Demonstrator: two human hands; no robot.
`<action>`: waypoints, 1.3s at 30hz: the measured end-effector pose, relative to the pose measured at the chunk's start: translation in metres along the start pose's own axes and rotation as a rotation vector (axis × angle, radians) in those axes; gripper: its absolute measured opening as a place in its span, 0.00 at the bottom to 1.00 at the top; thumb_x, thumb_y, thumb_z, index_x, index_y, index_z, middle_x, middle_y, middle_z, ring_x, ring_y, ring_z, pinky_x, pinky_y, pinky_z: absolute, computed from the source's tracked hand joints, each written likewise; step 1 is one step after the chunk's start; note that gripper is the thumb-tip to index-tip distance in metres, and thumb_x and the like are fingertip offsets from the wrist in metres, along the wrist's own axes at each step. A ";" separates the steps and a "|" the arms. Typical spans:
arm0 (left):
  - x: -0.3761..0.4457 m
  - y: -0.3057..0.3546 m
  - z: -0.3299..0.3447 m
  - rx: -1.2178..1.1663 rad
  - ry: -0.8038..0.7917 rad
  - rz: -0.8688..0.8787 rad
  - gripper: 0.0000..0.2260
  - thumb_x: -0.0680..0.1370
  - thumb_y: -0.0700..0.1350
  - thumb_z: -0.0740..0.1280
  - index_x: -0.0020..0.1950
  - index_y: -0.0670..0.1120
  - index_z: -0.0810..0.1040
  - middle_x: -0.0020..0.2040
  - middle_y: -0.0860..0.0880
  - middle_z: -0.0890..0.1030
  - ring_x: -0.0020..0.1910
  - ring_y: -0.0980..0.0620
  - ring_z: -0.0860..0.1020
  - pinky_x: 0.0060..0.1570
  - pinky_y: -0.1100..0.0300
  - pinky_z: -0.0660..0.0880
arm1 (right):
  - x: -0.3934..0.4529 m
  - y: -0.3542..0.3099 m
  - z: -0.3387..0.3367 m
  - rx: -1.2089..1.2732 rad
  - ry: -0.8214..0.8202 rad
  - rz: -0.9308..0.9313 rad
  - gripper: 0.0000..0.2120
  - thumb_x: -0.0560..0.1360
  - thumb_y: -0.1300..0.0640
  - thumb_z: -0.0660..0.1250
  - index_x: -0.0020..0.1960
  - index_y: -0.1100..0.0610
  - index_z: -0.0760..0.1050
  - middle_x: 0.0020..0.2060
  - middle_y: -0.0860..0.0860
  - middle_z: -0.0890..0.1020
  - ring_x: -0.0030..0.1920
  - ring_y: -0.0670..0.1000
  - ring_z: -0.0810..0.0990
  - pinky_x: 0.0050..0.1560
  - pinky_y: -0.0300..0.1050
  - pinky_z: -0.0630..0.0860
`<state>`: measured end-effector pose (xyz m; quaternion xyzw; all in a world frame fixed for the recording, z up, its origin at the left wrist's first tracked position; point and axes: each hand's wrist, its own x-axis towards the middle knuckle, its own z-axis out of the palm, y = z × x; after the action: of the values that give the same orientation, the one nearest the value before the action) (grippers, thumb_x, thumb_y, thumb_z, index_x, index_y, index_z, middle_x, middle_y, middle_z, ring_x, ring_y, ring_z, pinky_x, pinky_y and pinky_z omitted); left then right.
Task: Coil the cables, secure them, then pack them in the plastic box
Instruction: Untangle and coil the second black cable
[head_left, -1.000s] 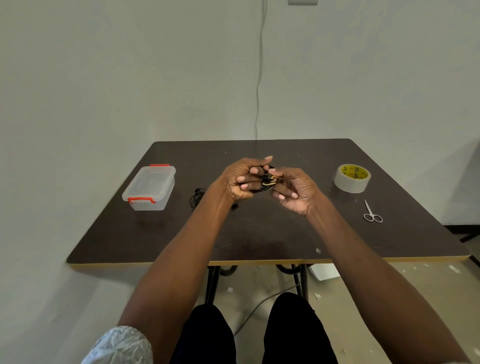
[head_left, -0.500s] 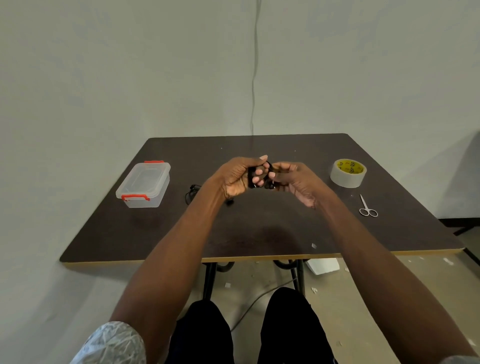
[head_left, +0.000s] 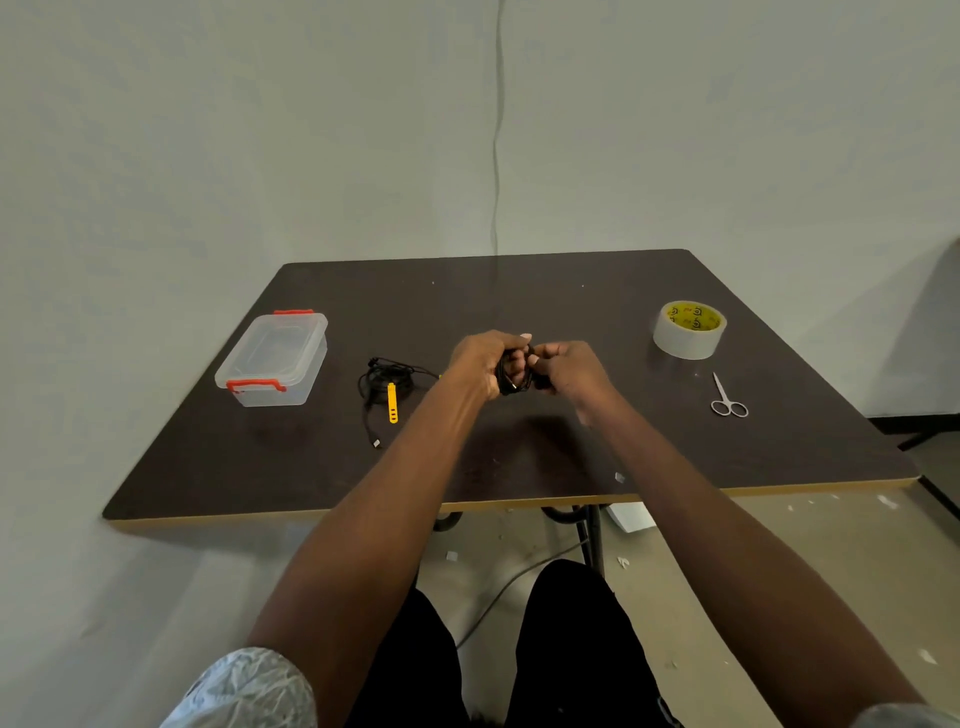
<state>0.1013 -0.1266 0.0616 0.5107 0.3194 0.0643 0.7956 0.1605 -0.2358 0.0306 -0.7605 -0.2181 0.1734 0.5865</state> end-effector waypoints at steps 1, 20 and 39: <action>0.000 -0.001 0.001 0.057 0.039 0.036 0.04 0.75 0.34 0.67 0.41 0.40 0.78 0.22 0.50 0.73 0.18 0.58 0.70 0.21 0.68 0.68 | 0.002 0.001 0.000 -0.027 0.039 -0.023 0.12 0.79 0.65 0.63 0.42 0.55 0.81 0.34 0.52 0.81 0.32 0.43 0.78 0.33 0.35 0.73; 0.026 -0.040 -0.008 0.920 0.478 0.280 0.18 0.66 0.50 0.77 0.51 0.42 0.82 0.53 0.41 0.83 0.54 0.42 0.80 0.50 0.55 0.76 | 0.023 0.041 -0.011 -0.693 0.146 -0.038 0.08 0.73 0.58 0.67 0.46 0.56 0.85 0.48 0.56 0.84 0.54 0.59 0.79 0.55 0.51 0.76; 0.026 -0.070 -0.019 0.686 0.490 0.644 0.11 0.79 0.50 0.63 0.39 0.48 0.76 0.37 0.52 0.80 0.39 0.52 0.78 0.39 0.58 0.71 | 0.010 0.052 -0.018 -0.326 0.335 -0.139 0.13 0.76 0.65 0.64 0.57 0.58 0.82 0.57 0.53 0.82 0.59 0.49 0.78 0.59 0.38 0.71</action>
<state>0.0953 -0.1331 -0.0149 0.7839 0.3256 0.3148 0.4248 0.1848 -0.2565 -0.0148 -0.8464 -0.1947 -0.0333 0.4947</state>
